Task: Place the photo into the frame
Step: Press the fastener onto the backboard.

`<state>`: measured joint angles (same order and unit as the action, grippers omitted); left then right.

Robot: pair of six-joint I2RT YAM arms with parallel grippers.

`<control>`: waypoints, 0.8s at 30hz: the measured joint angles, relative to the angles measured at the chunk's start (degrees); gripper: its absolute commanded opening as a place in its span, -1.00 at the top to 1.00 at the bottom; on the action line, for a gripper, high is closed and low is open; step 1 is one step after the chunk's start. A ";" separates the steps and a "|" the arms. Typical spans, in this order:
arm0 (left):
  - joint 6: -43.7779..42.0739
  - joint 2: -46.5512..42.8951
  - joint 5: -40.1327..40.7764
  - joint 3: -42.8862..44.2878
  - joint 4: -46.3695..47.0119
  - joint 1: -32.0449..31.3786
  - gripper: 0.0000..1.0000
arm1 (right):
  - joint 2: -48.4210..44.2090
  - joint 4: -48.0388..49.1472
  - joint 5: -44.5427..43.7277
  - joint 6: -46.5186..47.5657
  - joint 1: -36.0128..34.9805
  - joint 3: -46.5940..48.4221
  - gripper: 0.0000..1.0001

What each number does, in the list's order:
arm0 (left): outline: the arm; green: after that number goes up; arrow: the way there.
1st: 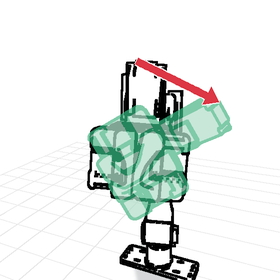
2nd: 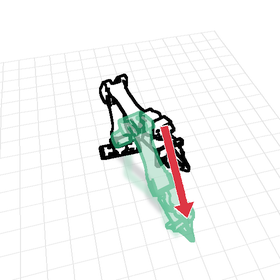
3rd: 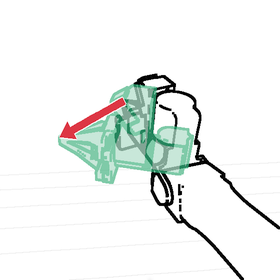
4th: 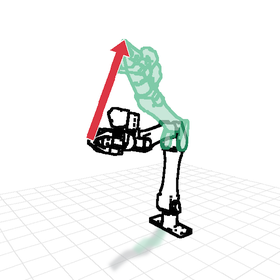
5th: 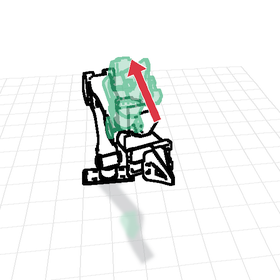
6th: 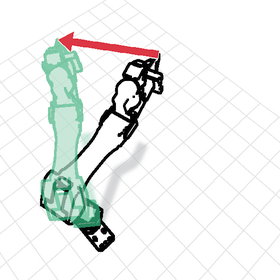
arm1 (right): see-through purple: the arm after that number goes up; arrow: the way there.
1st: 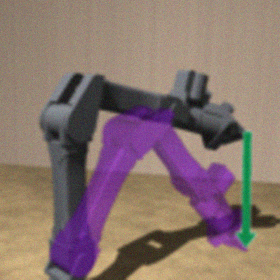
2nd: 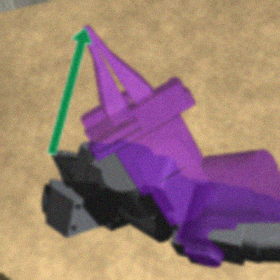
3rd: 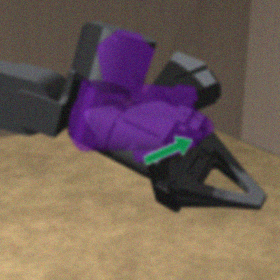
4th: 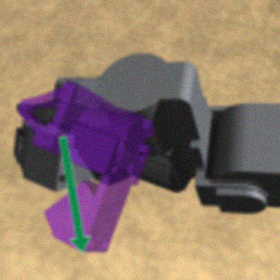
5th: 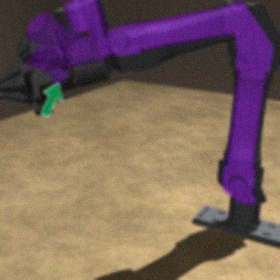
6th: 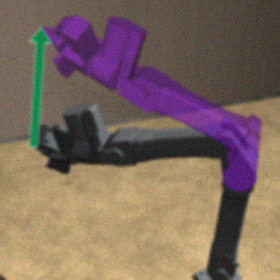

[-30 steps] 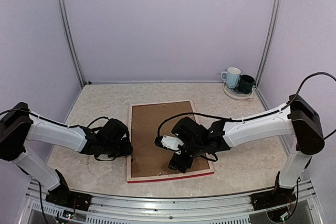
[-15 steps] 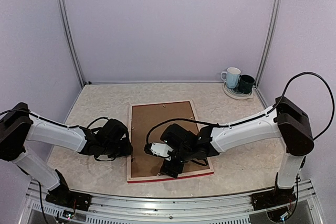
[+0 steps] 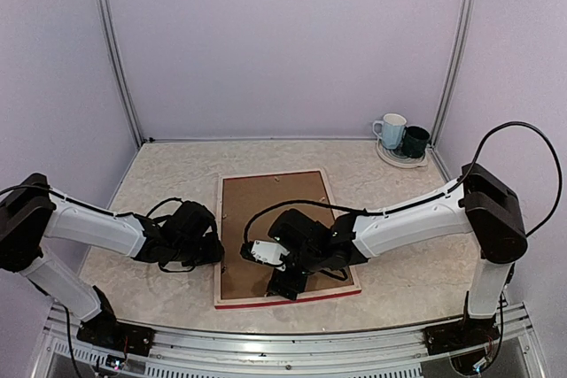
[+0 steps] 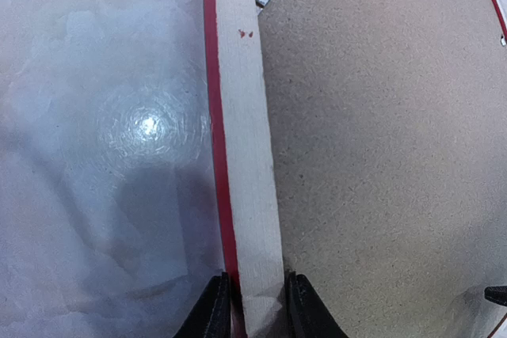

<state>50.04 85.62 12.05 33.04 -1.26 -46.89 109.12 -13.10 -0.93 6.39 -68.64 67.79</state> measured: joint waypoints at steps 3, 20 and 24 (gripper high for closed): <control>0.07 0.00 -0.04 0.00 0.00 0.04 0.49 | 0.02 0.09 0.00 0.00 0.00 0.00 -0.70; 0.31 -0.17 -0.11 -0.33 0.44 0.04 0.49 | -2.10 1.40 3.82 0.37 -0.35 -1.79 -0.69; 0.35 -0.17 -0.11 -0.35 0.44 0.04 0.49 | -1.81 1.99 3.76 0.15 -0.35 -1.79 -0.70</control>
<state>50.39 85.45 11.94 32.69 -0.82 -46.85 107.31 -11.11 2.83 6.55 -68.99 66.00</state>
